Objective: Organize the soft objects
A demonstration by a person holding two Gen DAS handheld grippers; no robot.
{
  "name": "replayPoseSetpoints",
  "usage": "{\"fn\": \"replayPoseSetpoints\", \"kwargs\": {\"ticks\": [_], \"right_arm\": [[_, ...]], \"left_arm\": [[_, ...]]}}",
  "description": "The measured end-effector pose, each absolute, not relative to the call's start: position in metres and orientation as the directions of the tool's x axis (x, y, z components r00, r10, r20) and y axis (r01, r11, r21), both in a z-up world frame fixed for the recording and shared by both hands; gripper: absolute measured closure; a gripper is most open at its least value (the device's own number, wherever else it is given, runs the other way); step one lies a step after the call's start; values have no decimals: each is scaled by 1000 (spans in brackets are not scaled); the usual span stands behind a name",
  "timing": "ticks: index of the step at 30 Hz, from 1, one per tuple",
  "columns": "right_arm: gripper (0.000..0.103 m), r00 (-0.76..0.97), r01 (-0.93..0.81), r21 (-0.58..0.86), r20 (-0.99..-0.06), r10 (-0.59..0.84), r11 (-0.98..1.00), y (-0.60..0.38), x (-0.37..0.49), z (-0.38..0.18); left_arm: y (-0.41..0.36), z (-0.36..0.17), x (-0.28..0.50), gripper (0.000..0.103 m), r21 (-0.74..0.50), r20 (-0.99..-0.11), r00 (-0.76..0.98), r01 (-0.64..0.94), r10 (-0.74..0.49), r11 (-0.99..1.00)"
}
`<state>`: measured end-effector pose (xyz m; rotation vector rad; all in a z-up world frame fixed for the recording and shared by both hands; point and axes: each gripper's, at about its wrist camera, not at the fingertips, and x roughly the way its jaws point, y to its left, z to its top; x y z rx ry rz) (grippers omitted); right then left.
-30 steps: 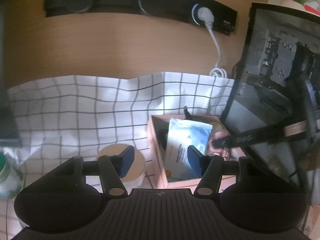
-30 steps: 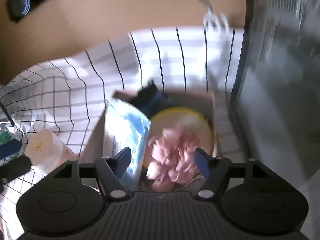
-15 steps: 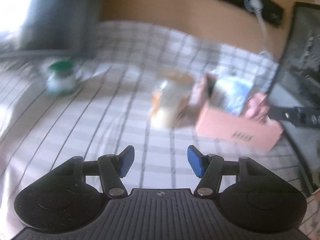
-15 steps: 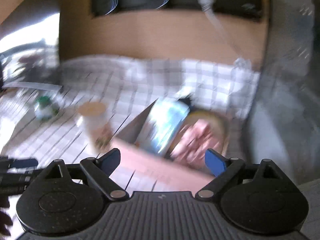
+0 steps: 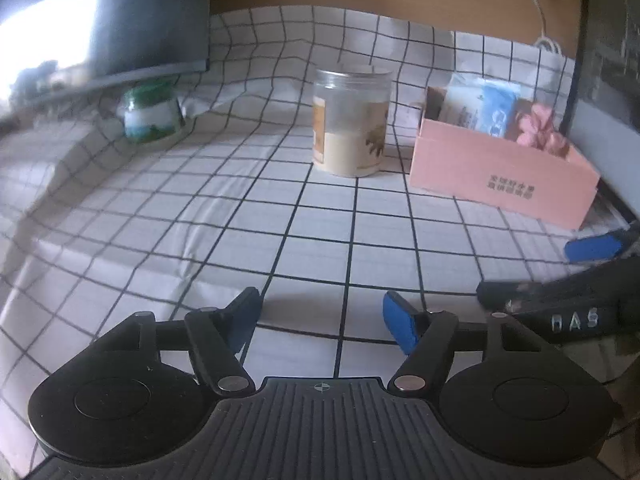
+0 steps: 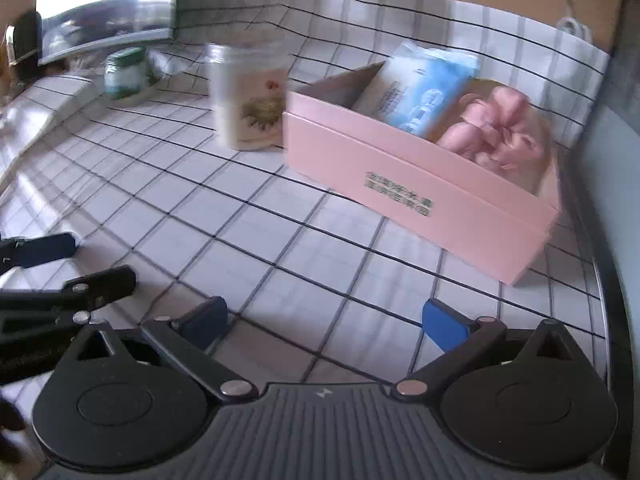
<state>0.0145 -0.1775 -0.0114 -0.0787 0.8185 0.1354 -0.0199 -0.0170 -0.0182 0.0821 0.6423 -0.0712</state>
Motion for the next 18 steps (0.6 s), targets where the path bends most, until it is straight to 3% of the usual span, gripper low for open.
{"fn": "replayPoseSetpoints", "kwargs": {"ticks": [3,18], "right_arm": [[0,689,-116,37,-717,108,992,-187,18,-16],[0,755,-145,34,-642,133,989,-194,9,-22]], "left_arm": [[-17,-18,-22,29,40,-595,803,74,-36,997],[-22,-19,-17,28,49,-592,806,24,10,999]]}}
